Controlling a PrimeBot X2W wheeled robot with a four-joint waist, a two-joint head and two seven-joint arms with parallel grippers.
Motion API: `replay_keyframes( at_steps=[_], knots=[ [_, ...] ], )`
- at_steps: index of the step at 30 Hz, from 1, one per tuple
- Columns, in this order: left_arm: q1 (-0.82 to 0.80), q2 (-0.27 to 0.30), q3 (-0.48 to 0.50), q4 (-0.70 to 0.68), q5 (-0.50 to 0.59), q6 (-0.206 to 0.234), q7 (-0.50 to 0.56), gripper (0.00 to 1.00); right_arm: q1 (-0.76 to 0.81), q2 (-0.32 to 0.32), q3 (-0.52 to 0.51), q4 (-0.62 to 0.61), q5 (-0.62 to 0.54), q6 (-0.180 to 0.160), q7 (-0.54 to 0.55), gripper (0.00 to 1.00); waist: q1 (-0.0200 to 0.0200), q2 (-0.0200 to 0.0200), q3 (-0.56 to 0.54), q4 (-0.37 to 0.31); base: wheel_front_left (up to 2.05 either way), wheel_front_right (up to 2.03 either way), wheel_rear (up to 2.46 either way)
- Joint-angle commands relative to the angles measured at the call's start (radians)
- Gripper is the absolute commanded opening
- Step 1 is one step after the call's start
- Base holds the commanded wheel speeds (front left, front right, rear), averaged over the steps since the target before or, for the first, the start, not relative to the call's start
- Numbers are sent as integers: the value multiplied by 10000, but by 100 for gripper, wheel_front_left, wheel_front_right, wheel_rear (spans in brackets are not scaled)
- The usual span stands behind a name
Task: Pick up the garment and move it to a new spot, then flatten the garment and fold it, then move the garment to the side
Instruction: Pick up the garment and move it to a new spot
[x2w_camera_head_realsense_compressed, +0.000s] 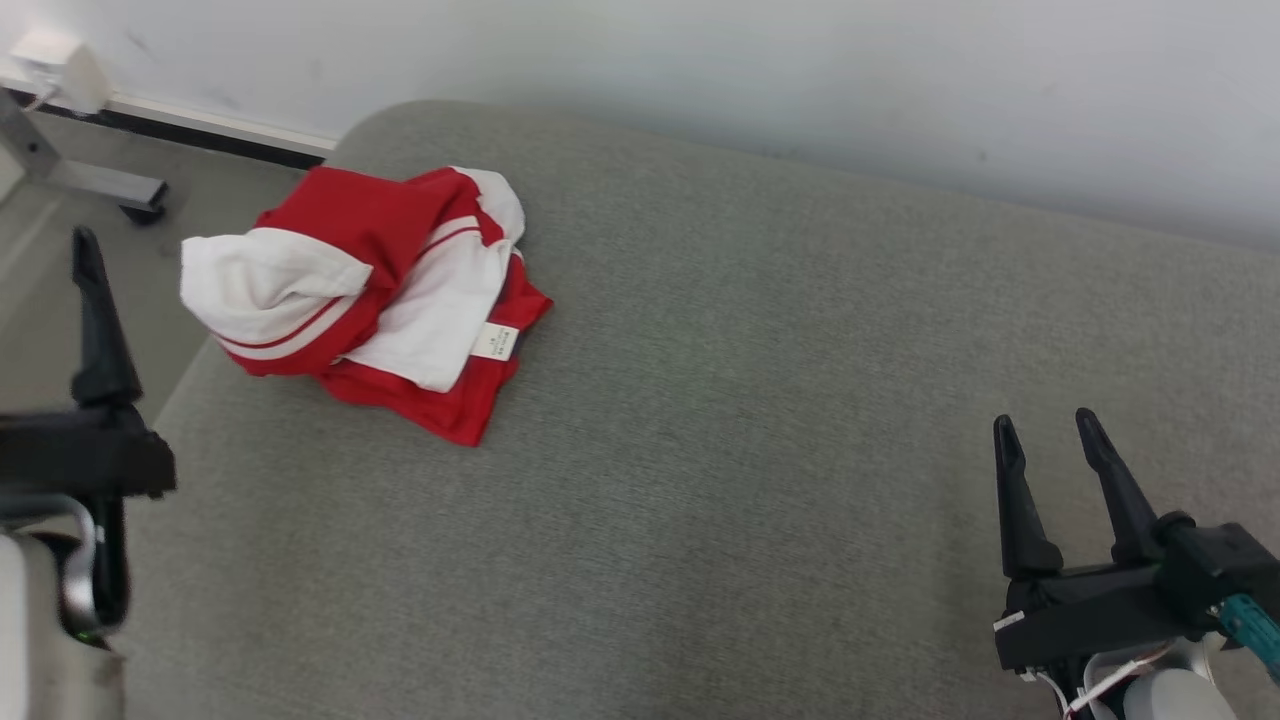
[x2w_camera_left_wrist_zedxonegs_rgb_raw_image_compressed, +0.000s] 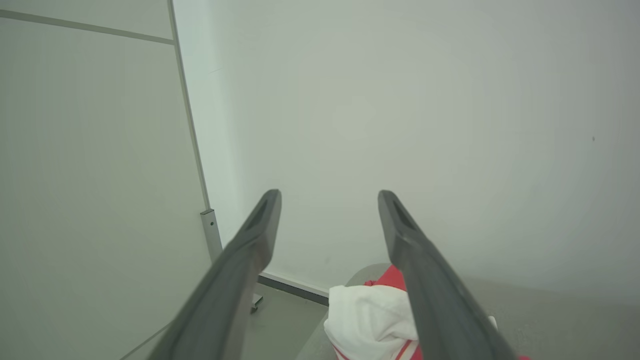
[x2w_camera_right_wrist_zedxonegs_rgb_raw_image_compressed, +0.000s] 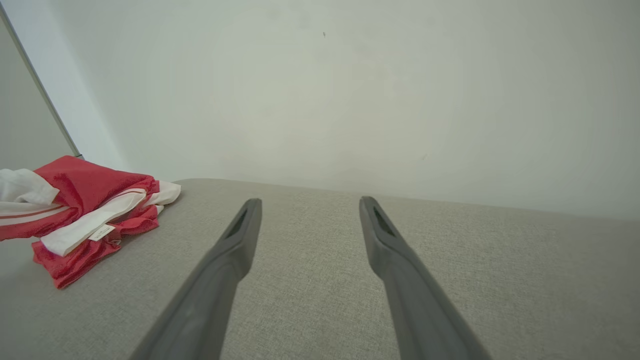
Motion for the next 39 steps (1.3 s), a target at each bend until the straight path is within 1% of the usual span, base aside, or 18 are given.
replay_keyframes(
  at_steps=[1,6,9,14,16,18,19,21,25,26,31,33,34,35,39],
  knots=[
    [-501,233,69,167,-104,-47,60,100,-142,-55,-103,-126,-115,34,32,100,-2,-1,1371,-1459,0,0,0],
    [-1739,1060,385,621,-236,-117,311,100,-391,-79,-352,-465,-197,34,-29,100,-2,-1,2173,-2455,0,0,0],
    [-2241,1367,441,920,-242,-198,511,100,-401,-78,-569,-536,-215,34,-114,100,-2,-1,2467,-2804,0,0,0],
    [-2790,1929,336,1947,-282,-394,1194,100,-445,-90,-703,-538,-207,34,-198,100,-2,-1,2676,-3110,0,0,0],
    [-3002,2042,247,2375,-372,-498,1427,100,-466,-66,-681,-548,-229,34,-211,100,-2,-1,2688,-3180,0,0,0],
    [-3053,2329,98,2960,-257,-552,1885,100,-522,-103,-644,-517,-203,34,-239,100,-2,-1,2695,-3234,0,0,0],
    [-3214,2409,25,3480,-400,-633,2218,100,-533,-98,-616,-517,-219,34,-260,100,-2,-1,2684,-3268,0,0,0],
    [-3291,2509,-141,4103,-431,-671,2764,100,-501,-122,-622,-508,-227,34,-270,100,-2,-1,2669,-3292,0,0,0],
    [-3346,2578,-332,5100,-622,-771,3533,100,-483,-123,-613,-512,-252,34,-259,100,-2,-1,2632,-3336,0,0,0],
    [-3346,2578,-332,5100,-622,-771,3533,100,-483,-123,-613,-512,-252,34,-259,100,-2,-1,2632,-3336,0,0,0],
    [-3250,2372,-439,6157,-1010,-844,4126,100,-486,-61,-552,-473,-256,34,-253,100,-2,-1,2556,-3391,0,0,0],
    [-3211,2333,-499,6454,-1113,-868,4119,100,-515,-75,-516,-447,-212,34,-256,100,-2,-1,2533,-3417,0,0,0],
    [-3186,2335,-535,6615,-1134,-880,4080,57,-511,-69,-498,-448,-201,34,-256,100,-2,-1,2517,-3427,0,0,0],
    [-3191,2327,-579,6732,-1176,-891,4007,0,-505,-73,-495,-438,-190,34,-253,100,-2,-1,2501,-3432,0,0,0],
    [-3314,2362,-788,7173,-1180,-915,3744,0,-488,-42,-456,-372,-181,34,-259,100,-2,-1,2369,-3425,0,0,0]
  ],
)
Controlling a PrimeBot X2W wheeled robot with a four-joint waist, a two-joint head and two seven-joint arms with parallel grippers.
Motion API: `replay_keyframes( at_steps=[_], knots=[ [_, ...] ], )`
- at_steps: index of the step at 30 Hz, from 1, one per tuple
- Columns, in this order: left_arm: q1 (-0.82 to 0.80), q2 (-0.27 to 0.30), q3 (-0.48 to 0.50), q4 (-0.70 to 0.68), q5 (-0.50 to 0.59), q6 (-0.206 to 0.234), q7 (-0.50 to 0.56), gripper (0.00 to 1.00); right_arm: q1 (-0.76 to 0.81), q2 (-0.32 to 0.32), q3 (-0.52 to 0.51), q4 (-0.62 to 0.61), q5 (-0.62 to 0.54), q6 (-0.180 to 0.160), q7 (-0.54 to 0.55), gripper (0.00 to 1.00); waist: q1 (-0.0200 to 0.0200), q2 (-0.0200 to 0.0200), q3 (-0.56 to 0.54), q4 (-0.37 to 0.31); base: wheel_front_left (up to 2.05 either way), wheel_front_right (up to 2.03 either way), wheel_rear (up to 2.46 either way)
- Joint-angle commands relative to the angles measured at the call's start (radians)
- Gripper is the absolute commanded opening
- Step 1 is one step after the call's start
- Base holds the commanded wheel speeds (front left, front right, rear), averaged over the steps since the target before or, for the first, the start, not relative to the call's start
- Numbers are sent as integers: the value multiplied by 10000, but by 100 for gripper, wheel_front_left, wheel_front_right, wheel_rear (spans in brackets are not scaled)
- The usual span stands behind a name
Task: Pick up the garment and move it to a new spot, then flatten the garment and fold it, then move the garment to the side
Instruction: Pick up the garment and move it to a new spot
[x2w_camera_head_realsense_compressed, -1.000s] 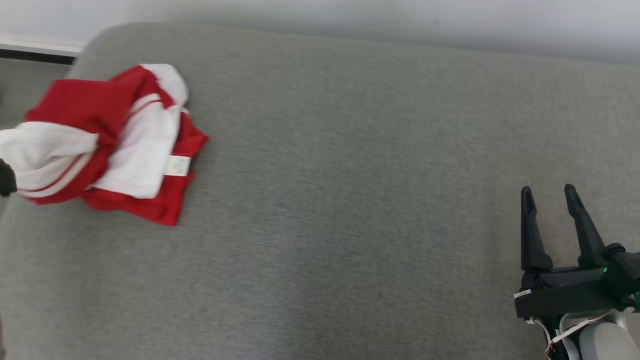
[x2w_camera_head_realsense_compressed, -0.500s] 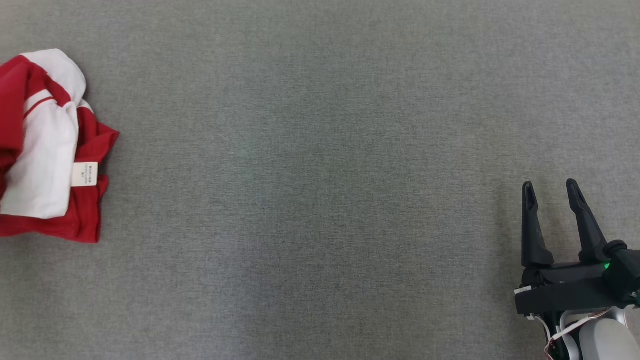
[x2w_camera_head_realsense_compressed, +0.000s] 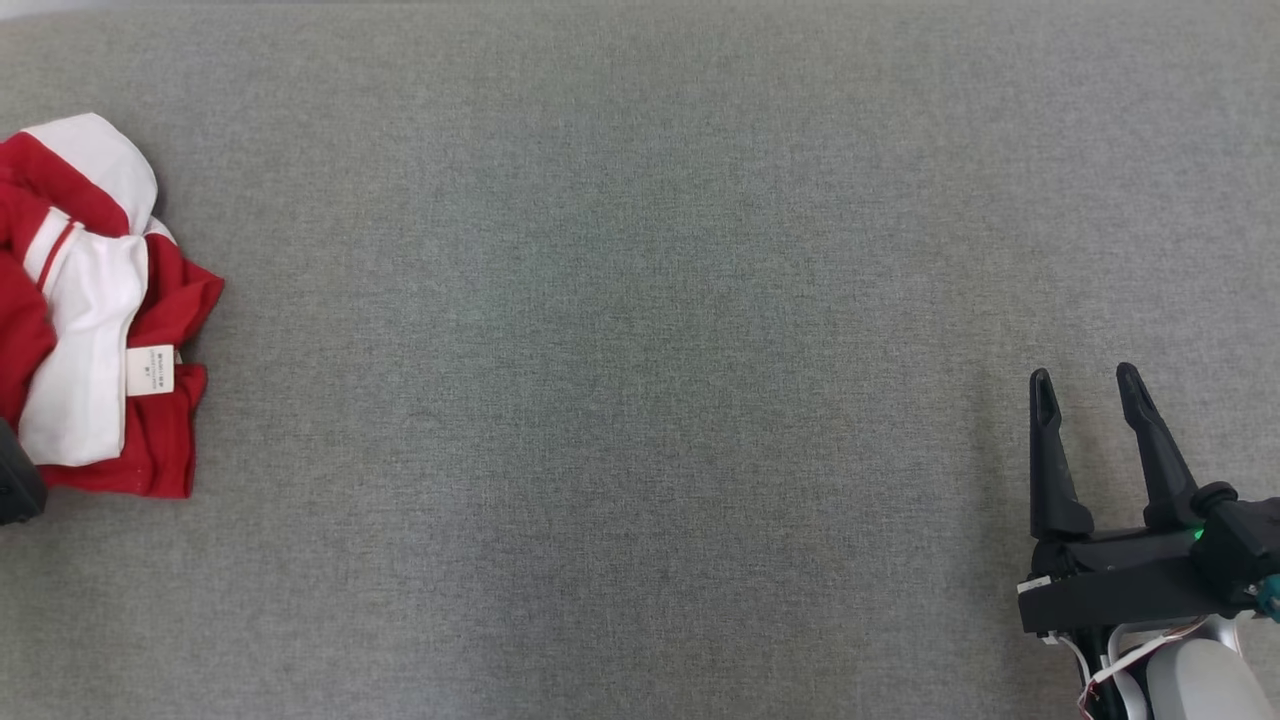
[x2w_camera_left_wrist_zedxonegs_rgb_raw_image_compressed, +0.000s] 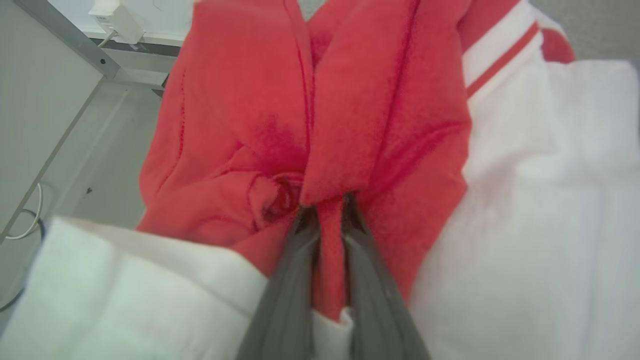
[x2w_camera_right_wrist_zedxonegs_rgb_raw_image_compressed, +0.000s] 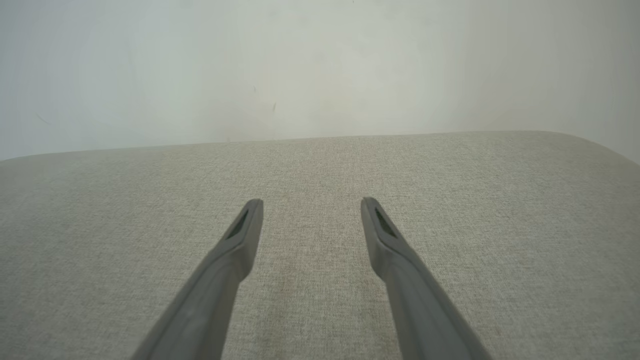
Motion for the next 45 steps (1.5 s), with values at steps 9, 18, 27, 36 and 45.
replay_keyframes(
  at_steps=[9,18,27,36,45],
  knots=[
    [-722,309,-452,-177,507,8,-1774,0,131,250,183,405,116,34,-142,100,0,-2,-763,199,0,0,0],
    [-1739,73,-989,-1940,538,-20,-2598,0,293,550,302,1080,350,34,-298,100,0,-2,-1653,24,0,0,0],
    [-2081,-342,-2208,-4532,78,-37,-1644,0,589,820,309,1411,572,34,-319,100,0,-2,-2396,-1326,0,0,0],
    [-2043,-1334,-3568,-5937,-364,-31,-874,0,748,904,253,1415,674,34,-322,100,0,-2,-2512,-2623,0,0,0],
    [-1229,-2785,-4678,-5762,-642,-30,-1277,0,558,927,391,1344,882,34,-322,100,0,-2,-2181,-3278,0,0,0]
  ],
)
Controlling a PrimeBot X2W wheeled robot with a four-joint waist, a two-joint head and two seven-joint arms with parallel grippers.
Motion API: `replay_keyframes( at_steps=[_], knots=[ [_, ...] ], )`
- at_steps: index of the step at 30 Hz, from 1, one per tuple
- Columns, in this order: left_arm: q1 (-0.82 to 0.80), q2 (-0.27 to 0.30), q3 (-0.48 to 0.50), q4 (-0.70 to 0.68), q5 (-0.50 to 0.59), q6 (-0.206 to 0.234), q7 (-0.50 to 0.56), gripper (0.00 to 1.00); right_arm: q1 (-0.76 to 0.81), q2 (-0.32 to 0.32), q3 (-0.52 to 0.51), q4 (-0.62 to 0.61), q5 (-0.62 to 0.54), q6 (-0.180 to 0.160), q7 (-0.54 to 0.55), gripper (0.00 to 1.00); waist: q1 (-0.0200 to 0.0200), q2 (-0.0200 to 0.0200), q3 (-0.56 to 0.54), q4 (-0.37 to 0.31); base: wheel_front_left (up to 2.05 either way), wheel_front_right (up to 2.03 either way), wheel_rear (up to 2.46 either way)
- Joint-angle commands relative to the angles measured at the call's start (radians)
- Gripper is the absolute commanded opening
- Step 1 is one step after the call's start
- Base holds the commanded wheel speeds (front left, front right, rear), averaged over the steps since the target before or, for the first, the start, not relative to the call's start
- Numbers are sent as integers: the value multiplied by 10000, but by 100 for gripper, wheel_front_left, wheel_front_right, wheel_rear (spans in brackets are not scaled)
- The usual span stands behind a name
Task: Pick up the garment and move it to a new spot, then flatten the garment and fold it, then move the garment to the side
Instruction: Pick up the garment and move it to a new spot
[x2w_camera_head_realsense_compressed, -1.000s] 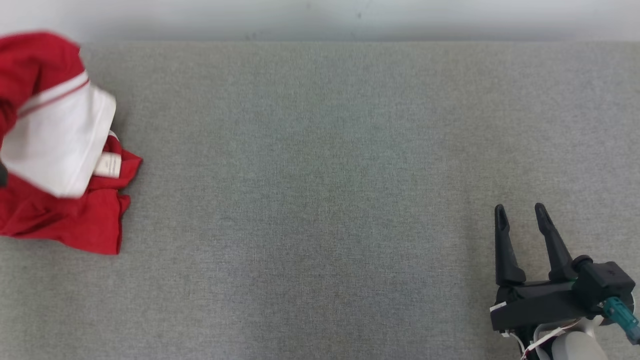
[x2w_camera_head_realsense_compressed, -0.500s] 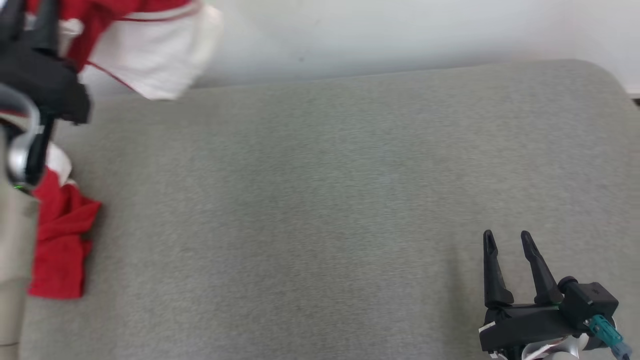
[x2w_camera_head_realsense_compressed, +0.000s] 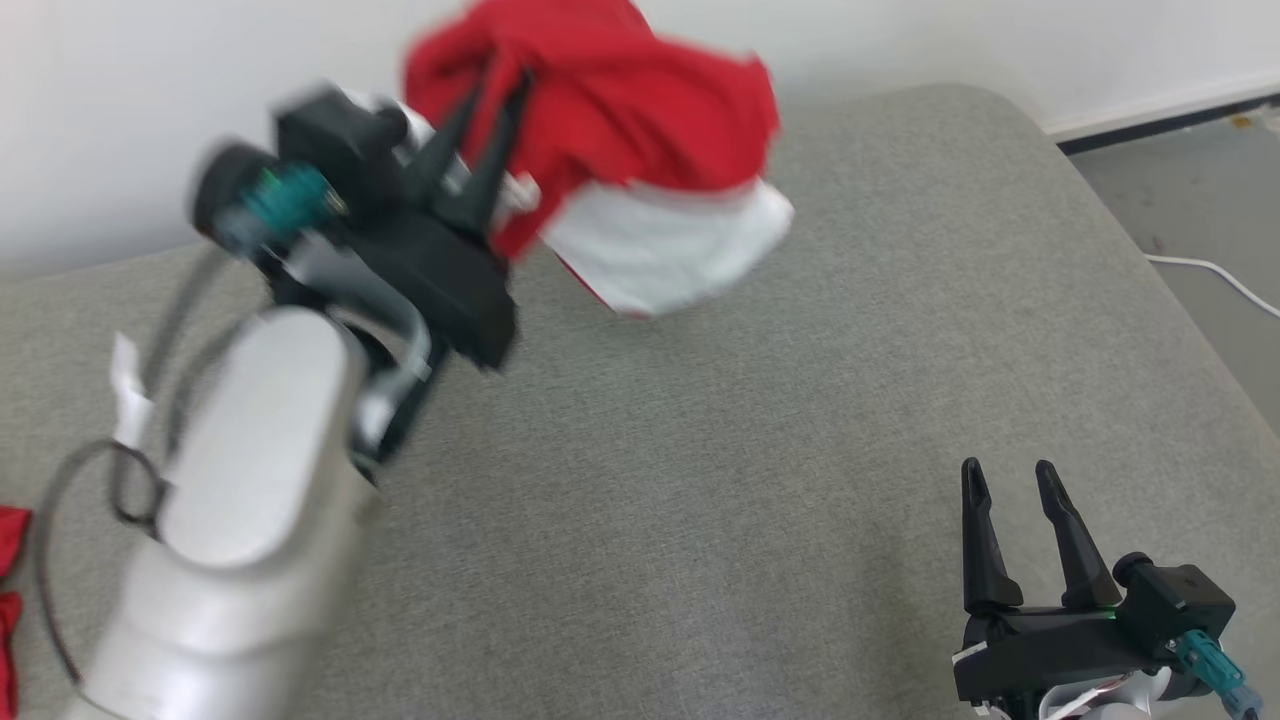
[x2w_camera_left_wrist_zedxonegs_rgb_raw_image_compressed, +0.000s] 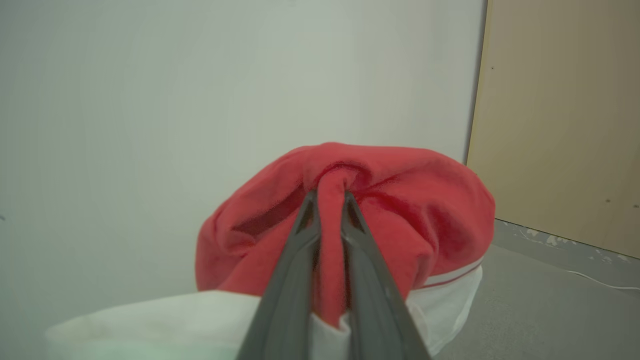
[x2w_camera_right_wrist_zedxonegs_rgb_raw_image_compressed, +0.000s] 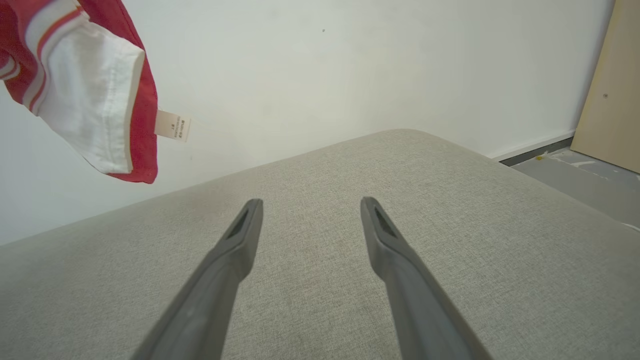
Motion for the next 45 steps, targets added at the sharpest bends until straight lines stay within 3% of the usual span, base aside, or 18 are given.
replay_keyframes(
  at_steps=[1,8,16,17,18,19,27,32,45],
  knots=[
    [341,-143,-107,97,-61,45,-191,0,-1,17,7,-16,97,34,-46,100,1,0,129,-221,0,0,0],
    [2150,-962,-697,1026,-379,205,-907,0,1,18,-48,-36,85,34,-48,100,1,0,221,-114,0,0,0],
    [3605,-1379,-1743,2241,-645,189,-1523,0,-61,12,-72,-3,-78,34,-47,100,1,0,199,443,0,0,0],
    [3640,-1395,-1915,2381,-613,174,-1570,19,-64,14,-29,8,-94,34,-47,100,1,0,173,505,0,0,0],
    [3656,-1409,-2087,2484,-578,169,-1635,48,-64,14,-22,10,-93,34,-48,100,1,0,132,577,0,0,0],
    [3638,-1413,-2194,2559,-586,163,-1737,100,-57,11,-21,23,-101,34,-47,100,1,0,89,643,0,0,0],
    [3366,-1436,-2022,1854,-746,464,-2449,100,372,10,-35,34,-312,34,-47,100,1,0,-652,1396,0,0,0],
    [3937,-940,-1111,463,-143,935,-2456,100,660,-22,-141,-154,-394,34,-47,100,1,0,-1071,2005,0,0,0],
    [6650,364,1625,-1849,759,1393,-2463,100,1060,-35,-5,-556,-588,34,-35,100,1,0,-1636,3062,0,0,0]
  ],
)
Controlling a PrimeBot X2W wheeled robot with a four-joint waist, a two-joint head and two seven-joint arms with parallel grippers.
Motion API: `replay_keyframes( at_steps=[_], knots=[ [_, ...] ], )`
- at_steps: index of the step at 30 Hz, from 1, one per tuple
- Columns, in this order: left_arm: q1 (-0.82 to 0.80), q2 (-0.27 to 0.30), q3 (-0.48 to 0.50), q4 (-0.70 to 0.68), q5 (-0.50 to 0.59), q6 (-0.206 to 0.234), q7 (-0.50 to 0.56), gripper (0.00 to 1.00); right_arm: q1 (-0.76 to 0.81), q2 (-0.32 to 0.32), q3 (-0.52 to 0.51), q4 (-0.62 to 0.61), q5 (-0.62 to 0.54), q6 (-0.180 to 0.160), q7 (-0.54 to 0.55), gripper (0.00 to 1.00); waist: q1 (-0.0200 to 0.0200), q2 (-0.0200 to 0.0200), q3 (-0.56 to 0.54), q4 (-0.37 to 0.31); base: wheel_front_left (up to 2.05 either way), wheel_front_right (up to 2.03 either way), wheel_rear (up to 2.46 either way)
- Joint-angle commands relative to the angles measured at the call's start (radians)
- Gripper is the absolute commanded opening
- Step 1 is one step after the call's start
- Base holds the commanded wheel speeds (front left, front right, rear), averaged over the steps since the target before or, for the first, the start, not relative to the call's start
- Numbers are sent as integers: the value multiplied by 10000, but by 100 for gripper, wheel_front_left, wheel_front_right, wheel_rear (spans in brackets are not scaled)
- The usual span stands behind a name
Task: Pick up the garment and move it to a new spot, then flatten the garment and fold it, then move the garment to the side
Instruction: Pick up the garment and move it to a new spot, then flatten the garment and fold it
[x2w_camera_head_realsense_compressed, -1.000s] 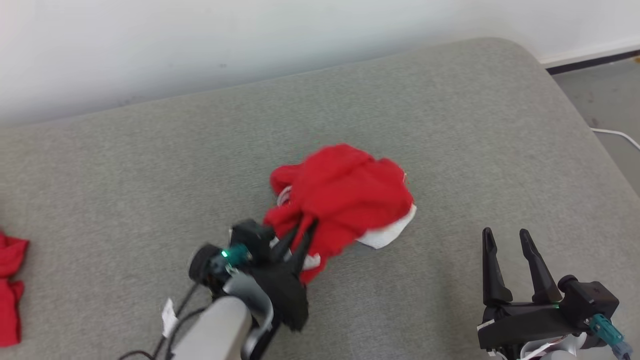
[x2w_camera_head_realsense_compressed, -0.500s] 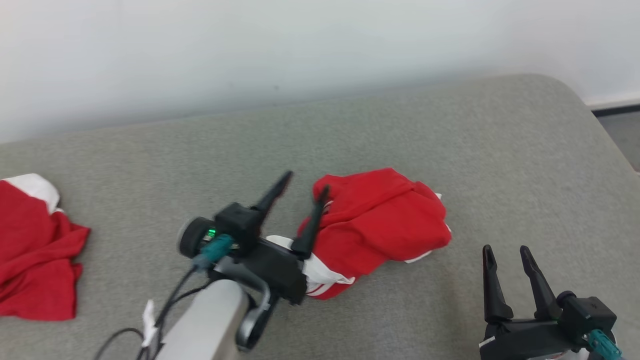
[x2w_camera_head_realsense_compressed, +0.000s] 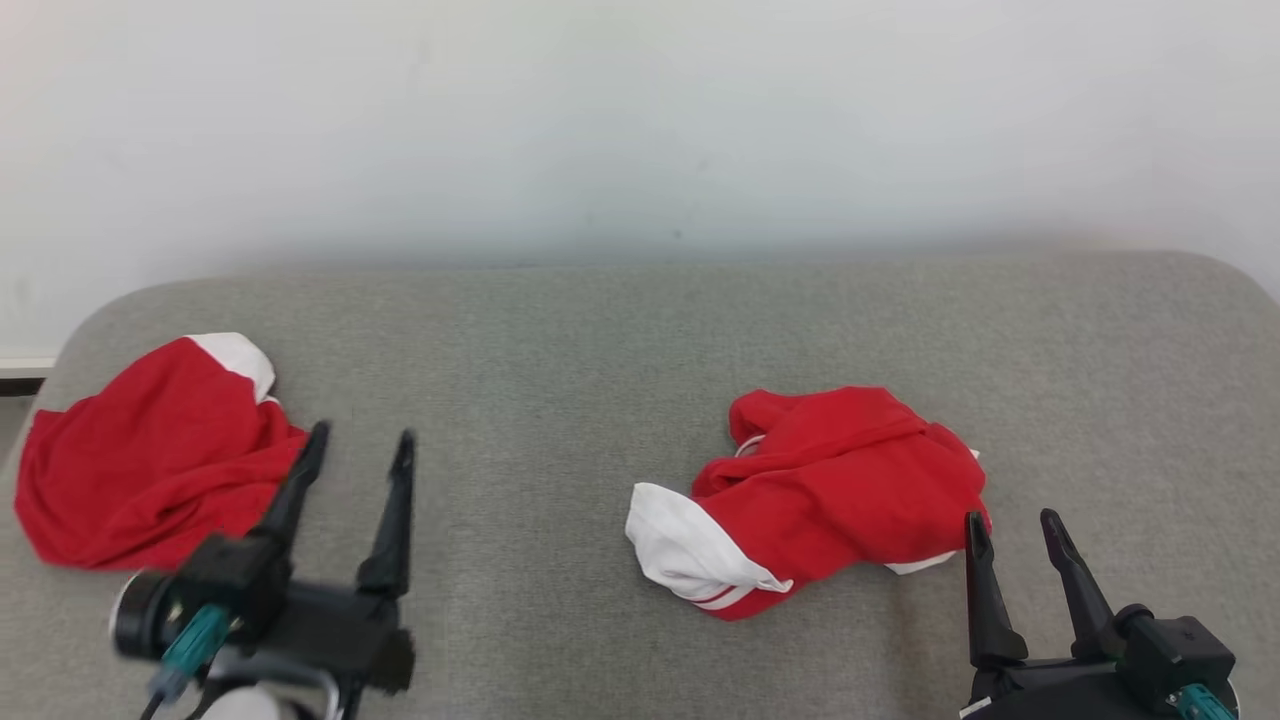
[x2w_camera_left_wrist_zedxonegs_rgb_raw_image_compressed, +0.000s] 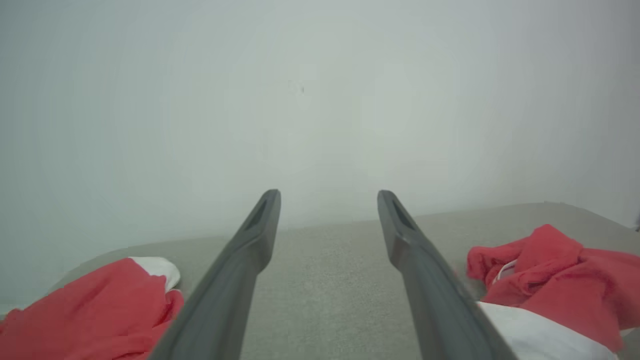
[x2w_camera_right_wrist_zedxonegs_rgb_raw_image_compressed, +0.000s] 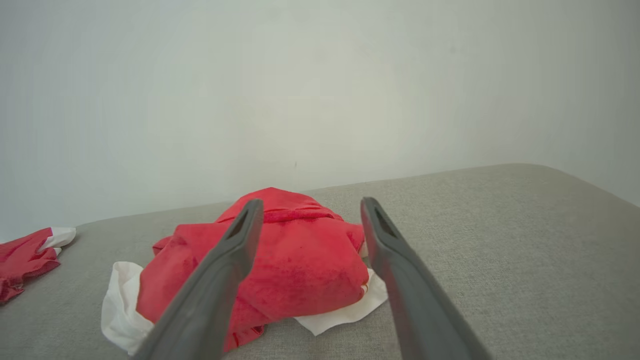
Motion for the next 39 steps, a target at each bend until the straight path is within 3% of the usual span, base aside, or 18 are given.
replay_keyframes(
  at_steps=[1,8,14,25,39],
  knots=[
    [300,52,146,-129,84,19,-7,100,109,-19,1,-21,-75,34,-20,100,1,1,-202,238,0,0,0],
    [1795,109,1272,-1025,298,-94,-8,100,267,-120,179,-56,-79,34,-18,100,1,1,-235,504,0,0,0],
    [2450,-234,1750,-1280,509,-245,-8,100,364,-216,218,-99,-77,34,-20,100,1,1,-251,625,0,0,0],
    [2764,-873,2373,-1178,986,-689,-8,100,440,-296,278,-15,-110,34,-3,100,1,1,-343,607,0,0,0],
    [2638,-1194,2739,-1033,1277,-1058,-10,100,454,-271,307,11,-112,34,54,100,1,1,-356,530,0,0,0]
  ],
)
